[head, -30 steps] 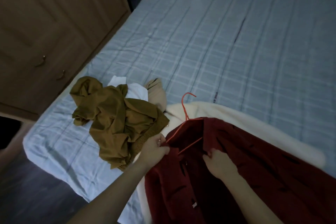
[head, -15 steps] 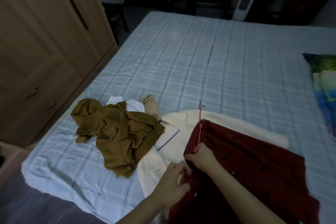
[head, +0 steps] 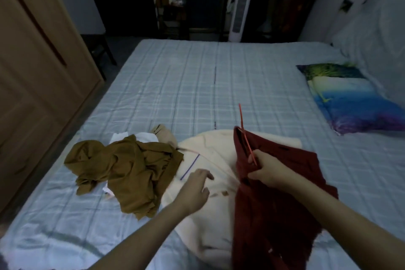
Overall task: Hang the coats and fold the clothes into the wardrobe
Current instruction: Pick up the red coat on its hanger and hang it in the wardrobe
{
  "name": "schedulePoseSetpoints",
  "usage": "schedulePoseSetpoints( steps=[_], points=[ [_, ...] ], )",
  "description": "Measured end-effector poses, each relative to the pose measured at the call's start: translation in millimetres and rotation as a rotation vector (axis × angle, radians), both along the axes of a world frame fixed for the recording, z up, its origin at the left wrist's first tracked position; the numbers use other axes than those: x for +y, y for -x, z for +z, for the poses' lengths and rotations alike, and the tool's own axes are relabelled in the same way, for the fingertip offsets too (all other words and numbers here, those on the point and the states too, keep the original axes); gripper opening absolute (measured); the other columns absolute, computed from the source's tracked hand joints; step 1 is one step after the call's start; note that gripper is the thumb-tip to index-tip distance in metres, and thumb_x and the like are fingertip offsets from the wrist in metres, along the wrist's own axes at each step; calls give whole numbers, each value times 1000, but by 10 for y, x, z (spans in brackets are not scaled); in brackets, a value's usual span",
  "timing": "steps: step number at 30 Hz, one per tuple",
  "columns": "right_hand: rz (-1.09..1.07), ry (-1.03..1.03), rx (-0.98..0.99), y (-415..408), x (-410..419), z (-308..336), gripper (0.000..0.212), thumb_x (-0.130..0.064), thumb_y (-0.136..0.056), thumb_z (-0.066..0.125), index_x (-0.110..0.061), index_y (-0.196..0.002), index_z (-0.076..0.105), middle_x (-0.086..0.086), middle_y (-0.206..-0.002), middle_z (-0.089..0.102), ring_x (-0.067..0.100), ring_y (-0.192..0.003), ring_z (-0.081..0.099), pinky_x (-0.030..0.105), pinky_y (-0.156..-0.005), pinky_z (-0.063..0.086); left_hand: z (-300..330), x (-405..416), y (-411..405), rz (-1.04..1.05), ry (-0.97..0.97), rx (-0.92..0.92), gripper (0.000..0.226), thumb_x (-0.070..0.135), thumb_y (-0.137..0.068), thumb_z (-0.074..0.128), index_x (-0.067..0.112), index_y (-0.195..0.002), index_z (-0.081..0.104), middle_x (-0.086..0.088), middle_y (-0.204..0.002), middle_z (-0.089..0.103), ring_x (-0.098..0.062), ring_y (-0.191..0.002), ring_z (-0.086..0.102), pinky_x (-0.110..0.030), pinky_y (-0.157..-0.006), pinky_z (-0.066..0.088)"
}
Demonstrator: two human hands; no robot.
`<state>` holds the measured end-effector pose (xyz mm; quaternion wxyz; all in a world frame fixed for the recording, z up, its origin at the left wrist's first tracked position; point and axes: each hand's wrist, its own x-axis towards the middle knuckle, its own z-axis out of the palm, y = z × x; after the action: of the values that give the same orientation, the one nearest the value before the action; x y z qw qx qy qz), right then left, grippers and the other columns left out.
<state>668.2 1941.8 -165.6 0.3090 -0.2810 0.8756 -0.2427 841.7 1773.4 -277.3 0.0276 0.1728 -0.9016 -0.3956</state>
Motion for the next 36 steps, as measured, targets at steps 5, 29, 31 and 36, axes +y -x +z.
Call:
schedulePoseSetpoints(
  steps=[5,29,31,36],
  points=[
    [92,52,-97,98,542,916,34,2,-75,70,-10,-103,55,16,-94,67,21,-77,62,44,-78,53,606,-132,754,48,161,144,54,9,-92,53,11,-144,36,-9,-146,37,-27,-134,35,-36,-111,30],
    [270,396,879,1099,-36,2650,46,-39,-82,72,-20,-121,56,-1,-101,68,16,-82,63,27,-72,46,3469,-872,205,271,967,579,30,52,-96,38,29,-102,56,11,-90,69,-13,-82,68,-35,-60,51],
    [161,376,1104,1085,-360,2683,41,-68,-76,60,-31,-91,66,-1,-79,69,24,-73,67,32,-58,46,3576,-912,-114,326,1011,551,30,51,-97,36,29,-104,57,15,-93,68,-9,-84,67,-34,-60,52],
    [341,497,1156,832,-1192,2653,42,-67,-84,48,-29,-74,63,-3,-70,65,25,-73,66,30,-53,38,3729,-866,-832,540,1182,409,30,51,-96,35,29,-103,54,14,-92,68,-11,-82,68,-32,-52,50]
  ],
)
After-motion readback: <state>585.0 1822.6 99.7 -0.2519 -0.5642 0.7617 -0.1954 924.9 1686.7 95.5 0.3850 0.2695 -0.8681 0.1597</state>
